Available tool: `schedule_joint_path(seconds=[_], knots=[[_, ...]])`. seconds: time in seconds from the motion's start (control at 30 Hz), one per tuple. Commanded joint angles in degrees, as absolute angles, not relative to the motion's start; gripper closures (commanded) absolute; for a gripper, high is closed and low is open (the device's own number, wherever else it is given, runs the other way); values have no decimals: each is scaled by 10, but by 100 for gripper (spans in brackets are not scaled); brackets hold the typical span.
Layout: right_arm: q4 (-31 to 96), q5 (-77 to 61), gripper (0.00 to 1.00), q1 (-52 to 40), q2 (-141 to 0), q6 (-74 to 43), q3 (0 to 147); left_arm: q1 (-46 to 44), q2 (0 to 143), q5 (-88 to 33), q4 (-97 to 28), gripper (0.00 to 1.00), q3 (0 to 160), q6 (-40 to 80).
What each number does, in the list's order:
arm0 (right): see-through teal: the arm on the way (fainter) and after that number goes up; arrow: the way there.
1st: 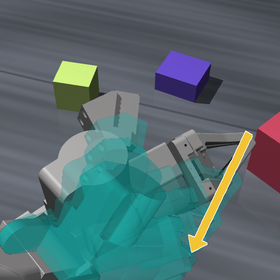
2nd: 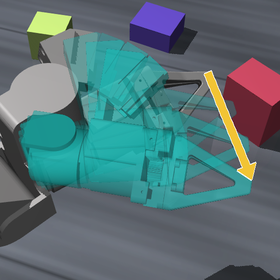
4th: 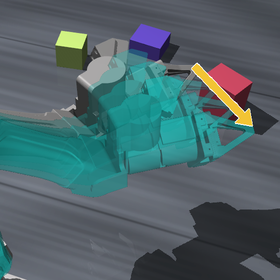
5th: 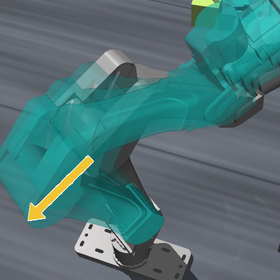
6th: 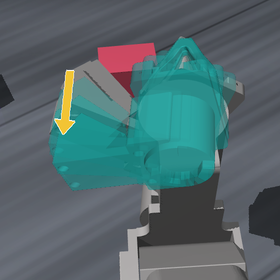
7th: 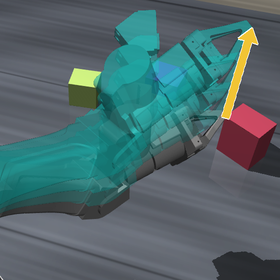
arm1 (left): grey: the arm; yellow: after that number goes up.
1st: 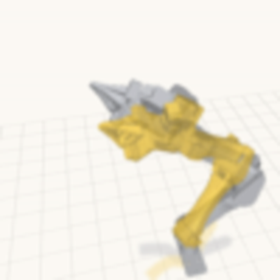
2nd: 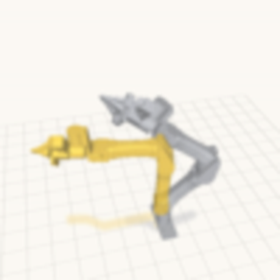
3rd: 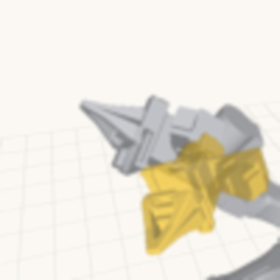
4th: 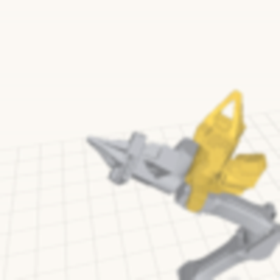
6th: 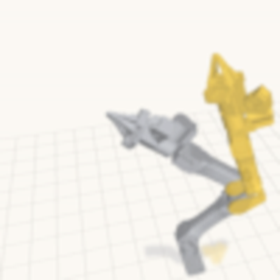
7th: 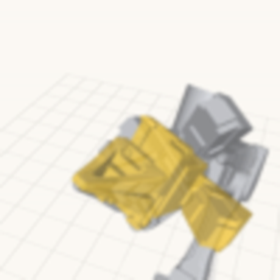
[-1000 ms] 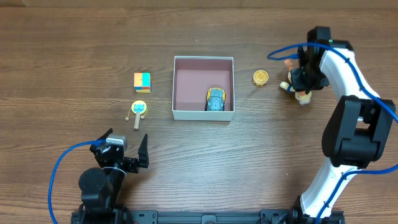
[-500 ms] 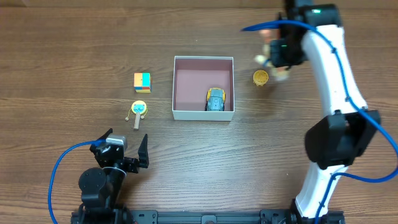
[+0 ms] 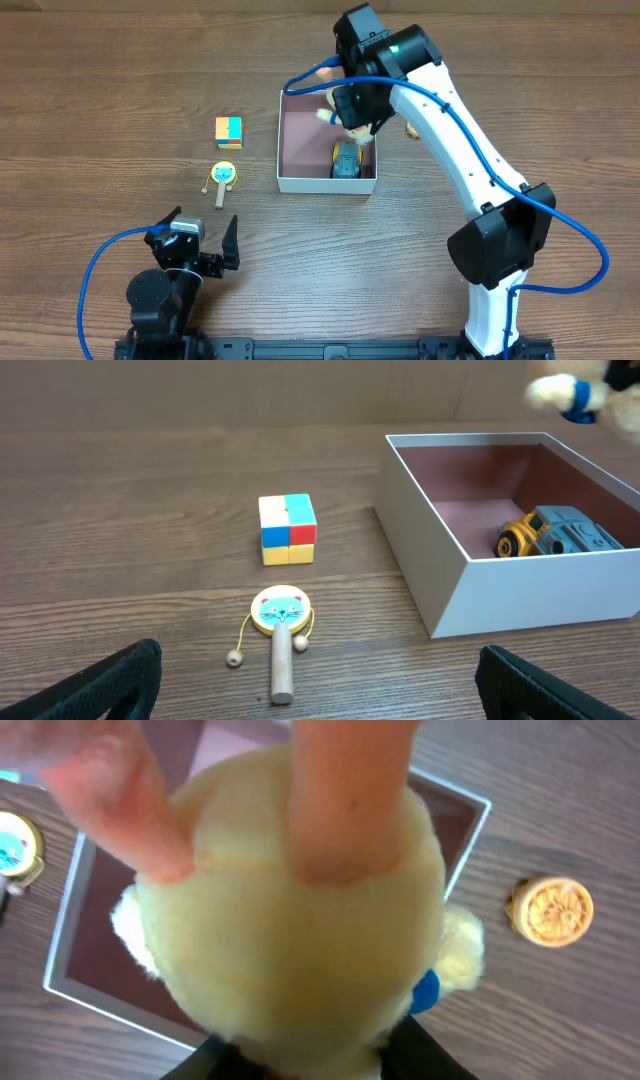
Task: Pack container
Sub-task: 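Carry the duck into the box and release it, then move the right gripper over the round yellow gear toy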
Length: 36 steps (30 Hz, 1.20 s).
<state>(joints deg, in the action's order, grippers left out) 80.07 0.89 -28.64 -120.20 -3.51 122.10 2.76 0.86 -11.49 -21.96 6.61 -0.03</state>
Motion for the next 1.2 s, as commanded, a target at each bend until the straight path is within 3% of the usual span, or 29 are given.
schedule_joint_path(seconds=[0.0, 0.13, 0.23, 0.4, 0.47, 0.5, 0.7, 1.0, 1.17], knots=[[781, 11, 58, -292, -1197, -48, 1237, 31, 3, -112, -225, 0, 67, -7], [769, 11, 49, -292, -1197, -48, 1237, 31, 3, -112, -225, 0, 67, -7], [764, 11, 37, -292, -1197, -47, 1237, 31, 3, -112, -225, 0, 67, -7], [754, 23, 30, -291, -1197, -47, 1237, 31, 3, -112, -225, 0, 67, -7], [752, 61, 14, -285, -1197, -47, 1237, 31, 3, -112, -225, 0, 67, -7], [752, 78, 0, -282, -1197, -48, 1237, 31, 3, -112, -225, 0, 67, -7], [755, 123, 0, -222, -1197, -87, 1237, 31, 3, -112, -225, 0, 67, -7], [752, -53, 0, -81, -1197, -98, 1237, 31, 3, -112, -225, 0, 67, -7], [742, -56, 0, -60, -1197, -77, 1212, 31, 3, -112, -225, 0, 67, -7]])
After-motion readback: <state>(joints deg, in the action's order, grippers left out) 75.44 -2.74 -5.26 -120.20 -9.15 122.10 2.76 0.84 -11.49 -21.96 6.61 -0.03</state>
